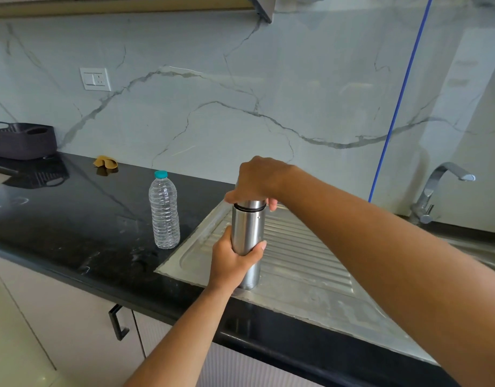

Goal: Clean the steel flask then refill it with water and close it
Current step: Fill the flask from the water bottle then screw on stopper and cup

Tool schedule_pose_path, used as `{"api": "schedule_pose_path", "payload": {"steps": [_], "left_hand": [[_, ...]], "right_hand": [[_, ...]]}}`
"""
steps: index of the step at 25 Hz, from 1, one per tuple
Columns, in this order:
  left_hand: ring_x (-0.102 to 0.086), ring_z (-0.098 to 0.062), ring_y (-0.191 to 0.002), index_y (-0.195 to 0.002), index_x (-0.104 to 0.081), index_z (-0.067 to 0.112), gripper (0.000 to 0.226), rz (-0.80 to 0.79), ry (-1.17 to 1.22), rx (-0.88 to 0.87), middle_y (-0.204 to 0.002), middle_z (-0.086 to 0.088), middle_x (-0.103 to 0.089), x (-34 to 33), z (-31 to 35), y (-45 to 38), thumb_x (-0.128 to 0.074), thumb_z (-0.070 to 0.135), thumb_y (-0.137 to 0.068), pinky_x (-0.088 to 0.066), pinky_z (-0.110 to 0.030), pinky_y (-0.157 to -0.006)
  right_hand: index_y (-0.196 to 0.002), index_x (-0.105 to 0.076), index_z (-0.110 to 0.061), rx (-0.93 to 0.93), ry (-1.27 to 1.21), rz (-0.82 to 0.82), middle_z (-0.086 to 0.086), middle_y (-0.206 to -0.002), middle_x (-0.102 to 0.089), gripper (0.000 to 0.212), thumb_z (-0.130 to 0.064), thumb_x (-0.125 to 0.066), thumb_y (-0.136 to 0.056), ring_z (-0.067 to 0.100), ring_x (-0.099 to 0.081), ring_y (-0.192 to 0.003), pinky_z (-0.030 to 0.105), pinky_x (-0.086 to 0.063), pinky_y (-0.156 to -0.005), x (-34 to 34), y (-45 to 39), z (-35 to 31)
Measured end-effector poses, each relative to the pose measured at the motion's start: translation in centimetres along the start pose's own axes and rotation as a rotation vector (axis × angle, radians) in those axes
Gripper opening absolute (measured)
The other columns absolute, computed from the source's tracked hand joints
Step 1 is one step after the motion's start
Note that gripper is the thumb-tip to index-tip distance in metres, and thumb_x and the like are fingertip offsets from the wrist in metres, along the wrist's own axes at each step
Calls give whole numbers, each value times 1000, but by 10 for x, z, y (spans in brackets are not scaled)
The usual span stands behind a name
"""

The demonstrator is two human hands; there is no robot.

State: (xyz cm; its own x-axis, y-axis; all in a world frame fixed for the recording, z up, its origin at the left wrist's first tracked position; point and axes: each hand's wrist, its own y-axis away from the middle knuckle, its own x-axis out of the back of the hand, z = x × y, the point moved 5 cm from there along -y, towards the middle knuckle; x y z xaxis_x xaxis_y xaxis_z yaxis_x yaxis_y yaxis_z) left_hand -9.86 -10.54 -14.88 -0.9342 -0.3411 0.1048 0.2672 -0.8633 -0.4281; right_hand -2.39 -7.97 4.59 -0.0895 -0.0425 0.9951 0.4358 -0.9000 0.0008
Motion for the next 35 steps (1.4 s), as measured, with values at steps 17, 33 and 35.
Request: {"api": "schedule_pose_path", "payload": {"steps": [17, 33, 35], "left_hand": [[-71, -1, -84, -119, -64, 20, 52, -5, 1, 13, -95, 6, -73, -1, 1, 2, -90, 28, -75, -55, -13, -65], [-69, 1, -86, -122, -64, 17, 53, 0, -32, 2, -96, 7, -72, 0, 0, 1, -89, 30, -76, -56, -13, -66], [-69, 3, -86, -121, -64, 19, 53, 2, -39, 7, -95, 10, -72, -1, 0, 2, -89, 31, -76, -55, -12, -66]], "right_hand": [[-125, -53, -11, -60, -156, -181, 6, -113, -59, 54, -54, -61, -93, 25, -66, -86, 37, -58, -85, 4, 7, -4], [-96, -63, -9, 2, -43, -90, 7, -70, -72, 43, -52, -63, -94, 20, -71, -60, 30, -54, -68, 16, 7, 0], [-97, -61, -8, -65, 29, 21, 2, -69, -59, 64, -69, -43, -98, 20, -63, -69, 31, -47, -72, 8, 9, -1]]}}
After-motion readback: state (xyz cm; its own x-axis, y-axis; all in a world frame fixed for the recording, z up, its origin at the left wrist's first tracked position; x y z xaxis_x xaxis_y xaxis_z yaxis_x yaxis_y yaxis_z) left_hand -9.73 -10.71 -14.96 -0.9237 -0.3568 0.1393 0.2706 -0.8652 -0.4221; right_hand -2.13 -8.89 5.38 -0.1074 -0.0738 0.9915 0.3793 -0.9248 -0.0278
